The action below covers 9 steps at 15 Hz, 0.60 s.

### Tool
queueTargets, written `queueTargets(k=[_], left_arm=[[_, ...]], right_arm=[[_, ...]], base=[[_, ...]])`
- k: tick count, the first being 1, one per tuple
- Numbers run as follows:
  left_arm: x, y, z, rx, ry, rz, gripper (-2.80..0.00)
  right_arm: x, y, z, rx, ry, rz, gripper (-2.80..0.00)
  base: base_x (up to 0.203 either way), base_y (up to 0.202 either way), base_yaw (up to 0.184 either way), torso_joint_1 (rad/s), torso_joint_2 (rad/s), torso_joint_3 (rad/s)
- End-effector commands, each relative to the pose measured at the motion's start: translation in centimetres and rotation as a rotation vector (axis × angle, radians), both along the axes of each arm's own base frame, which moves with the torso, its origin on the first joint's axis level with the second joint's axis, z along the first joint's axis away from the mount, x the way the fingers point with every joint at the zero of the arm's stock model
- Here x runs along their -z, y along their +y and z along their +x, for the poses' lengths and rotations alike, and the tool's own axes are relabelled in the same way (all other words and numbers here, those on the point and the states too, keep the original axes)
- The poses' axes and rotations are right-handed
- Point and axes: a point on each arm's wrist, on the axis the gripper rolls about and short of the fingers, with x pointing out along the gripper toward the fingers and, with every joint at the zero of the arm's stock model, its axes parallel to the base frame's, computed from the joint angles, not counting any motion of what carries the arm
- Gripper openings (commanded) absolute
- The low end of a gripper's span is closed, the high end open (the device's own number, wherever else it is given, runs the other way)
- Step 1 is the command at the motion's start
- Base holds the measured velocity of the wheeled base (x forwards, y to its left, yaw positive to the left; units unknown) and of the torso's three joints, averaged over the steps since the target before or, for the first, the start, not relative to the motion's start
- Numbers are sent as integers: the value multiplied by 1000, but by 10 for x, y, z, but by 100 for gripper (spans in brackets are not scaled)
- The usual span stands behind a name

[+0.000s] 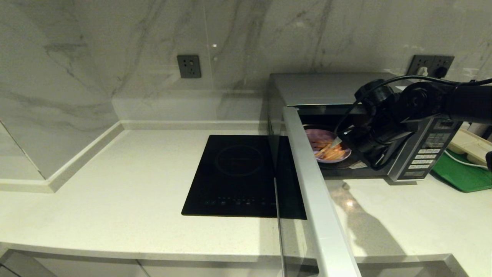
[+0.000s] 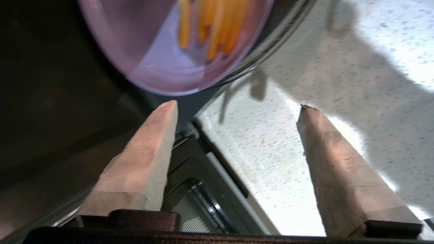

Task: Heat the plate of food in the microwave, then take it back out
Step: Open the microwave oven, then take the plate out of the microwave

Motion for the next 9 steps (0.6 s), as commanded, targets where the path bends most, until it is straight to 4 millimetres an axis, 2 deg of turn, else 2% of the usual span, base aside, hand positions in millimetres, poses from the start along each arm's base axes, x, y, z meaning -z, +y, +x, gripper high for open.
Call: queueTargets(k=[1, 4, 9], left_arm=[[0, 0, 0, -1, 1, -1, -280], [0, 0, 0, -1, 0, -1, -280], [0, 0, 0, -1, 0, -1, -280]], right_arm=[[7, -1, 1, 10, 25, -4, 0], [9, -1, 1, 8, 34, 0, 0], [31, -2, 17, 41, 49, -39, 0]], base=[[0, 0, 0, 0, 0, 0], [0, 0, 0, 0, 0, 0], [0, 0, 0, 0, 0, 0]])
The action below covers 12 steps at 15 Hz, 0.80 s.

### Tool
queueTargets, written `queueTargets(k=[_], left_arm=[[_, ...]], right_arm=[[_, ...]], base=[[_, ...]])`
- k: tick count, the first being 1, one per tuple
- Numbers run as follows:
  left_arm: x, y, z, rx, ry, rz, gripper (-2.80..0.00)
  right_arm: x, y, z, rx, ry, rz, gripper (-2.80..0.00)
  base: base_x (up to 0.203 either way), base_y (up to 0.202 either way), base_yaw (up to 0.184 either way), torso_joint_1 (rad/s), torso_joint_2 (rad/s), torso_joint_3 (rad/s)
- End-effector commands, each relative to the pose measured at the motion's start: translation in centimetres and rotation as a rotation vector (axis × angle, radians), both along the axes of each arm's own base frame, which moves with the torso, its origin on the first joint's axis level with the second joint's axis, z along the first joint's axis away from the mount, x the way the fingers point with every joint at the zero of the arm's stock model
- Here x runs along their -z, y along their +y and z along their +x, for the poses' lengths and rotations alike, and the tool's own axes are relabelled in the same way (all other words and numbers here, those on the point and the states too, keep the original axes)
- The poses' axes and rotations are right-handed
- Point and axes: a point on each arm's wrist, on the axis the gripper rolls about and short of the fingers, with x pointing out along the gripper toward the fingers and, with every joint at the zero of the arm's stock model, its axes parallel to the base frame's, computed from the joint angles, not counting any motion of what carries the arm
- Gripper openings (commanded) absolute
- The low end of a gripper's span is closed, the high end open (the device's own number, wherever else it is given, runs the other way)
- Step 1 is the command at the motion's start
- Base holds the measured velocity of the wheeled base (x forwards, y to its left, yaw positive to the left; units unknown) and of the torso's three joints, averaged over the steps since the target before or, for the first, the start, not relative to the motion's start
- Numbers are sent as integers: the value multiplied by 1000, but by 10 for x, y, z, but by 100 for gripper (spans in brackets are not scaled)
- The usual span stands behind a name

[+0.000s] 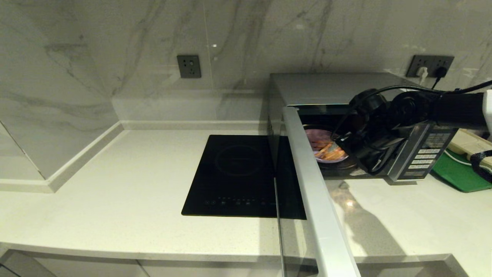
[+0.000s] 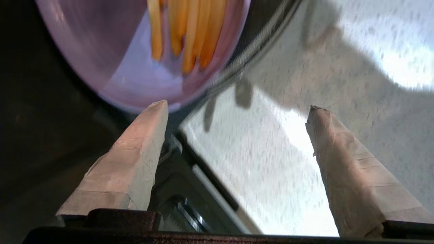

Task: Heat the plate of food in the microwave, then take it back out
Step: Take the plate out of the microwave

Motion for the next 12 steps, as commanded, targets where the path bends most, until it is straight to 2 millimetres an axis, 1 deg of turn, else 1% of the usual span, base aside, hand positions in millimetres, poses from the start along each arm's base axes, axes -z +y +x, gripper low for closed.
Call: queueTargets(k=[1, 5, 12], left_arm=[[0, 0, 0, 0, 0, -1, -280], [0, 0, 0, 0, 0, -1, -280], [0, 0, 0, 0, 0, -1, -280]], right_arm=[[13, 1, 7, 21, 19, -16, 0], [17, 2, 14, 23, 13, -14, 0], [24, 1, 18, 27, 23, -18, 0]], base=[[0, 0, 0, 0, 0, 0], [0, 0, 0, 0, 0, 0], [0, 0, 0, 0, 0, 0]])
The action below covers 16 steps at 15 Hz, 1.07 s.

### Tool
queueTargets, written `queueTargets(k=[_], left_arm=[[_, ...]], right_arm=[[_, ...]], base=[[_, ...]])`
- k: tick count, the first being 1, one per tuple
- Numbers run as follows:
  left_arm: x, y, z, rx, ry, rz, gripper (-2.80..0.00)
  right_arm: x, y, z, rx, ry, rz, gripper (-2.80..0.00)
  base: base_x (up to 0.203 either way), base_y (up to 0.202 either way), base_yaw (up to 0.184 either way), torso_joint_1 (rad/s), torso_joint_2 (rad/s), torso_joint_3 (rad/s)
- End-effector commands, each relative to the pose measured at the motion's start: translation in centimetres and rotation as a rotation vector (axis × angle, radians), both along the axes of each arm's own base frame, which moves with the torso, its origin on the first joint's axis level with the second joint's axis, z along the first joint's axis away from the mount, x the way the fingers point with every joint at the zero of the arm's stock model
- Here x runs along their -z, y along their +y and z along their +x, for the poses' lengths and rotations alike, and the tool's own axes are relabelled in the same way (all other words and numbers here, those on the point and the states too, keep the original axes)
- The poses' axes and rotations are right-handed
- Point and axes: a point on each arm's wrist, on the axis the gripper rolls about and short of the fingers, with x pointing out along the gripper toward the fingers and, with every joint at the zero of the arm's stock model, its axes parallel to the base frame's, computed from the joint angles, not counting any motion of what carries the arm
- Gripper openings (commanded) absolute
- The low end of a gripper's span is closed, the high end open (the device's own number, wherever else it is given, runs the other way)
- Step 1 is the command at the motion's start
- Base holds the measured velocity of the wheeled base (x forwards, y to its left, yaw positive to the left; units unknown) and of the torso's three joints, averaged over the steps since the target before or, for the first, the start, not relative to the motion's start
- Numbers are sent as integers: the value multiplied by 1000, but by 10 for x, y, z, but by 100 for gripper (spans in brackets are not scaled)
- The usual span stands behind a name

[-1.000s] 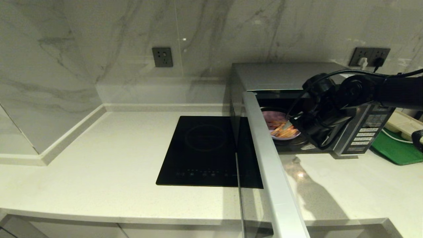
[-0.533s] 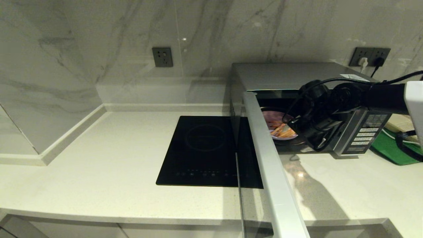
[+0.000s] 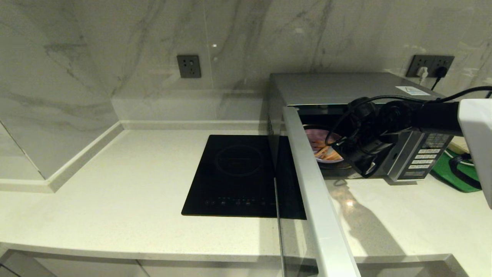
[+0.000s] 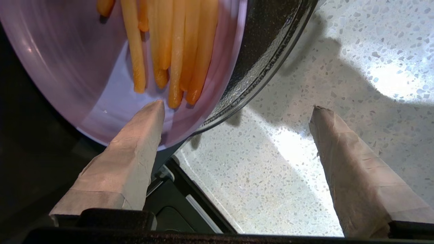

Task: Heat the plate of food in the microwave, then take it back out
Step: Take the plate out of the microwave

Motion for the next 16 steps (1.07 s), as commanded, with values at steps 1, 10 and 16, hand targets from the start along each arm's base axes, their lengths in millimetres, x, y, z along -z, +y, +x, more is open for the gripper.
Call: queueTargets(k=[1, 10, 16], left_arm=[[0, 0, 0, -1, 0, -1, -280], [0, 0, 0, -1, 0, -1, -280], [0, 0, 0, -1, 0, -1, -280]], right_arm=[[2, 0, 0, 7, 7, 1, 0], [7, -1, -1, 43, 20, -37, 0], [7, -2, -1, 58, 22, -43, 0]], base=[[0, 0, 0, 0, 0, 0], [0, 0, 0, 0, 0, 0], [0, 0, 0, 0, 0, 0]])
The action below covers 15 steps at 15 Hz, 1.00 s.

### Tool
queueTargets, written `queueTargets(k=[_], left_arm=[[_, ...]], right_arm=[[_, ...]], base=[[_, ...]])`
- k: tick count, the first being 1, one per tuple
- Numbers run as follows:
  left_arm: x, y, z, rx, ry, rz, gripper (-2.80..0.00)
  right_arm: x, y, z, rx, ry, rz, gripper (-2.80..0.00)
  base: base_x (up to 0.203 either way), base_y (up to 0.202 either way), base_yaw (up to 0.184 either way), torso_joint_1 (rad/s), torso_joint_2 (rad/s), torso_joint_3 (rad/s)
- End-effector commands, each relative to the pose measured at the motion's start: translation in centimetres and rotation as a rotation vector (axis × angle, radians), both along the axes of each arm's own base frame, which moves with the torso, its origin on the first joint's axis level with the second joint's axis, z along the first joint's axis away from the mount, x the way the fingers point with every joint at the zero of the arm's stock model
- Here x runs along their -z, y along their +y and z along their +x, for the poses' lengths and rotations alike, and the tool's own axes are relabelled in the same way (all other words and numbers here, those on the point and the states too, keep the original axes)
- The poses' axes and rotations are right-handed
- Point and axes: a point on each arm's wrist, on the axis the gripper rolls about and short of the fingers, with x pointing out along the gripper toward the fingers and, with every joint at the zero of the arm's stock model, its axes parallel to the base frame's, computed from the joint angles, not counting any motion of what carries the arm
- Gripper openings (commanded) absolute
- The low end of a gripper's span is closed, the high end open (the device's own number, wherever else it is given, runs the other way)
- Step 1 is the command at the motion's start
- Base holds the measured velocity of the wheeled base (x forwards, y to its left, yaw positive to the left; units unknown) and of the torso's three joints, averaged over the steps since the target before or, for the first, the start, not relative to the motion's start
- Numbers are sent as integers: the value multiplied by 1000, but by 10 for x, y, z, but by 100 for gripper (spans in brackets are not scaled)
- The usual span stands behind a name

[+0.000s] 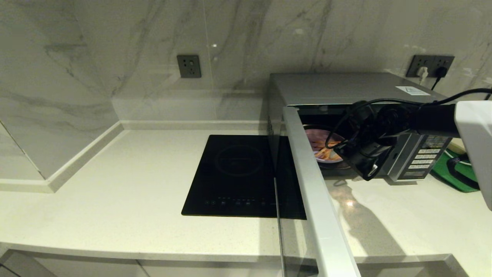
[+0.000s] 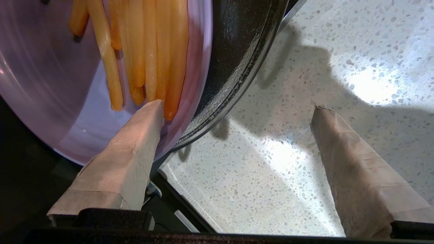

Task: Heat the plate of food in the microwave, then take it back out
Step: Take the plate out of the microwave

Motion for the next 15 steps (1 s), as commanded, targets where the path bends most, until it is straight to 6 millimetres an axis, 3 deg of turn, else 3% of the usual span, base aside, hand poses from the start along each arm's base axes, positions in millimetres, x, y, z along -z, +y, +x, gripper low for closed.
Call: queueTargets(k=[1, 15], left_arm=[[0, 0, 0, 0, 0, -1, -280], [0, 0, 0, 0, 0, -1, -280]], right_arm=[[0, 0, -1, 5, 6, 2, 0], [5, -10, -10, 41, 49, -2, 0]], base=[[0, 0, 0, 0, 0, 0], [0, 0, 0, 0, 0, 0]])
